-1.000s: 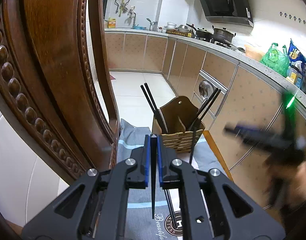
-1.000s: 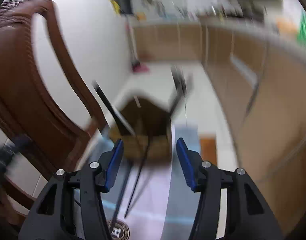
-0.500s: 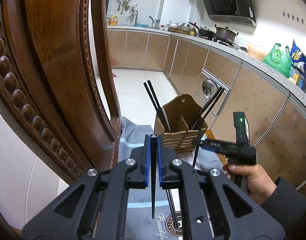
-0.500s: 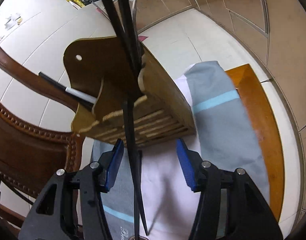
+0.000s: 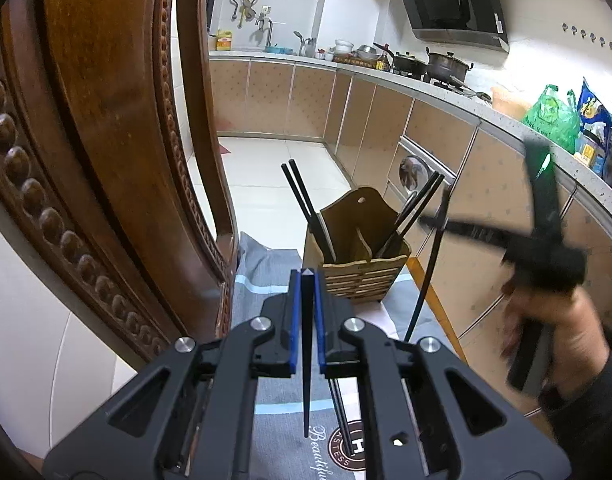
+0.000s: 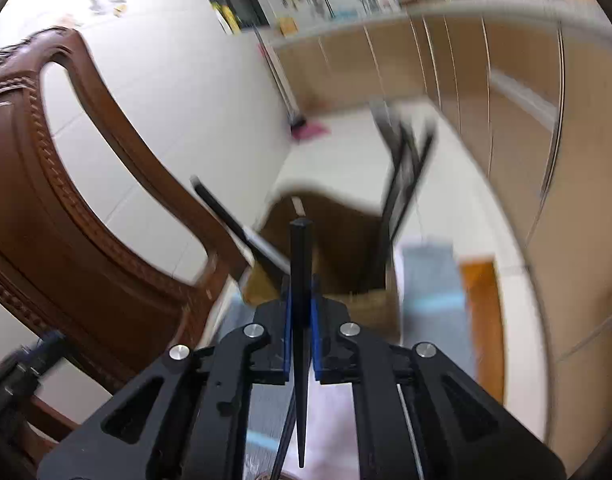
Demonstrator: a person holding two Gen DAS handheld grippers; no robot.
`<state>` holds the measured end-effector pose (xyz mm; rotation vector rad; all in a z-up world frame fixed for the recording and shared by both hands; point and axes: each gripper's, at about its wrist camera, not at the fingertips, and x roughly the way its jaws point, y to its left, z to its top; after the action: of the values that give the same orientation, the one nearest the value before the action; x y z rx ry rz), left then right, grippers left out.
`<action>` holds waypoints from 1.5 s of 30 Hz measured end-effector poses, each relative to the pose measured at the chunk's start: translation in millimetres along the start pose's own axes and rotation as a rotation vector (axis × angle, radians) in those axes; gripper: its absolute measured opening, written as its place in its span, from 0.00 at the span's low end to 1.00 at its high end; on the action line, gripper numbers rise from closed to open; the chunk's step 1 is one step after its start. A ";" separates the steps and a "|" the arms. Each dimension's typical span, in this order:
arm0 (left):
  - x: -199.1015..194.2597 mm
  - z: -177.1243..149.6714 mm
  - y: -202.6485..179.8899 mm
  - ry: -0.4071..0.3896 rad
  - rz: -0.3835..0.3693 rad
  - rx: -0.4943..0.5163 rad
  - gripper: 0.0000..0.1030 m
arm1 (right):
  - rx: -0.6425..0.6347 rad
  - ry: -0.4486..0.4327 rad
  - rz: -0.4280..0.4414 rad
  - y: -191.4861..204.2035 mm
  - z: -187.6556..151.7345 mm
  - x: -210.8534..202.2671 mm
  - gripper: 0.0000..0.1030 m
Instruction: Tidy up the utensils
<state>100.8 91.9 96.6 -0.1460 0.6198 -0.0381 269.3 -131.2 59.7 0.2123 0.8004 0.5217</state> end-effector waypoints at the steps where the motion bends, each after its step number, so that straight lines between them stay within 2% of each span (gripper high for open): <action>1: -0.4 0.0 1.1 -0.001 0.000 -0.002 0.06 | -0.025 -0.039 -0.017 7.5 10.1 -8.3 0.08; 6: 1.2 0.0 5.2 -0.001 -0.003 -0.013 0.06 | -0.094 -0.244 -0.089 28.2 61.0 -44.1 0.08; 9: 2.9 -0.2 6.0 0.002 -0.008 -0.018 0.06 | -0.111 -0.364 -0.129 33.3 82.3 -52.8 0.08; 12: 4.3 0.1 5.4 0.002 -0.010 -0.019 0.06 | -0.113 -0.440 -0.163 30.7 93.6 -51.4 0.08; 17: 6.4 0.4 5.6 0.005 -0.012 -0.025 0.06 | -0.118 -0.487 -0.202 15.8 78.0 -18.8 0.08; 20: 8.0 0.1 5.0 0.007 -0.012 -0.029 0.06 | -0.105 -0.475 -0.214 3.0 56.2 12.4 0.08; 23: 10.7 -0.5 4.8 0.011 -0.007 -0.032 0.06 | -0.068 -0.420 -0.213 -14.7 30.3 33.4 0.09; 24: 11.8 -0.7 4.9 0.010 -0.004 -0.036 0.06 | -0.061 -0.405 -0.200 -16.5 24.5 33.8 0.12; 25: 12.6 -0.8 5.9 0.010 -0.003 -0.040 0.06 | -0.051 -0.395 -0.186 -21.0 17.9 31.0 0.24; 26: 13.2 -0.7 6.1 0.006 -0.002 -0.048 0.06 | -0.038 -0.406 -0.168 -23.9 11.5 22.2 0.50; 27: 13.0 -1.0 6.8 0.004 0.001 -0.052 0.06 | -0.032 -0.420 -0.155 -25.8 6.5 13.2 0.60; 28: 12.8 -1.2 6.9 0.000 0.007 -0.056 0.06 | -0.018 -0.471 -0.148 -28.4 -2.7 -6.8 0.78; 29: 11.9 -1.3 7.0 -0.007 0.015 -0.062 0.06 | -0.012 -0.527 -0.141 -30.8 -13.2 -29.8 0.92; 32: 1.1 5.1 8.3 -0.061 0.007 -0.099 0.06 | 0.011 -0.616 -0.098 -44.4 -50.0 -89.5 0.97; 34: -7.0 16.6 7.3 -0.098 -0.005 -0.121 0.06 | 0.038 -0.629 -0.060 -57.2 -80.7 -116.3 0.97; 37: -20.8 48.9 0.6 -0.156 -0.021 -0.139 0.06 | 0.070 -0.657 -0.091 -81.5 -135.9 -145.5 0.97; 38: -27.6 68.4 -3.9 -0.190 -0.023 -0.144 0.06 | 0.108 -0.653 -0.113 -92.0 -149.5 -149.3 0.97; 41: -35.5 106.8 -10.6 -0.244 -0.040 -0.168 0.06 | 0.233 -0.548 -0.037 -115.9 -144.6 -142.8 0.97; 45: -23.5 145.4 -19.2 -0.288 -0.072 -0.191 0.06 | 0.193 -0.551 -0.074 -122.6 -141.8 -147.7 0.97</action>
<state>166.4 93.0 229.9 -0.3527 0.3290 -0.0269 124.9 -314.6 9.7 0.4796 0.3166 0.2913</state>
